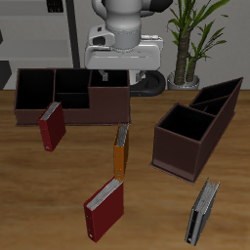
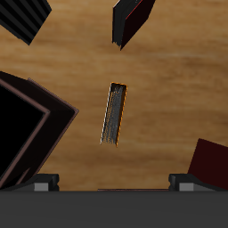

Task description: Place the right red book into the back desk caddy's right compartment

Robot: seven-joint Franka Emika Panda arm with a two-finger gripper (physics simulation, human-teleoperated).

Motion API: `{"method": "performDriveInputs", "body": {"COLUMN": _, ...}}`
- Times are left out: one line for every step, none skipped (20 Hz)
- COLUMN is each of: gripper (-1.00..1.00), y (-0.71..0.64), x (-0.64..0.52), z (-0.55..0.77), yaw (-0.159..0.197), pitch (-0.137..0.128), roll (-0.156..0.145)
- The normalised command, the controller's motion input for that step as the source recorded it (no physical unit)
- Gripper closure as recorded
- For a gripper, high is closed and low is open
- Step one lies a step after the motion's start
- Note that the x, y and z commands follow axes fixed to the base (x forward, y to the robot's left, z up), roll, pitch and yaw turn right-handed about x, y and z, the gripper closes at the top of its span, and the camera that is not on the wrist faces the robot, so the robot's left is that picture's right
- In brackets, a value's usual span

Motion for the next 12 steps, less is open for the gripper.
{"method": "performDriveInputs", "body": {"gripper": -1.0, "y": -0.42, "x": 0.2, "z": -0.08, "yaw": -0.106, "pitch": 0.005, "roll": -0.017}}
{"method": "performDriveInputs", "body": {"gripper": -1.0, "y": -0.31, "x": 0.09, "z": -0.07, "yaw": 0.064, "pitch": -0.014, "roll": 0.09}}
{"method": "performDriveInputs", "body": {"gripper": -1.0, "y": -0.75, "x": 0.12, "z": -0.01, "yaw": -0.057, "pitch": -0.024, "roll": -0.071}}
{"method": "performDriveInputs", "body": {"gripper": -1.0, "y": -0.29, "x": 0.0, "z": 0.0, "yaw": -0.022, "pitch": -0.046, "roll": 0.019}}
{"method": "performDriveInputs", "body": {"gripper": -1.0, "y": -0.64, "x": -0.01, "z": -0.04, "yaw": -0.04, "pitch": -0.009, "roll": -0.01}}
{"method": "performDriveInputs", "body": {"gripper": -1.0, "y": -0.47, "x": 0.02, "z": -0.1, "yaw": -0.06, "pitch": 0.023, "roll": 0.017}}
{"method": "performDriveInputs", "body": {"gripper": -1.0, "y": 0.0, "x": 0.0, "z": 0.0, "yaw": 0.0, "pitch": 0.0, "roll": 0.0}}
{"method": "performDriveInputs", "body": {"gripper": -1.0, "y": -0.29, "x": -0.15, "z": -0.06, "yaw": 0.11, "pitch": -0.05, "roll": 0.074}}
{"method": "performDriveInputs", "body": {"gripper": -1.0, "y": -0.66, "x": -0.14, "z": -0.11, "yaw": -0.045, "pitch": -0.043, "roll": -0.081}}
{"method": "performDriveInputs", "body": {"gripper": -1.0, "y": -0.41, "x": -0.19, "z": -0.15, "yaw": -0.051, "pitch": 0.02, "roll": 0.066}}
{"method": "performDriveInputs", "body": {"gripper": -1.0, "y": -0.38, "x": -0.15, "z": -0.06, "yaw": 0.071, "pitch": -0.057, "roll": 0.04}}
{"method": "performDriveInputs", "body": {"gripper": -1.0, "y": -0.78, "x": -0.27, "z": -0.14, "yaw": -0.058, "pitch": -0.055, "roll": -0.096}}
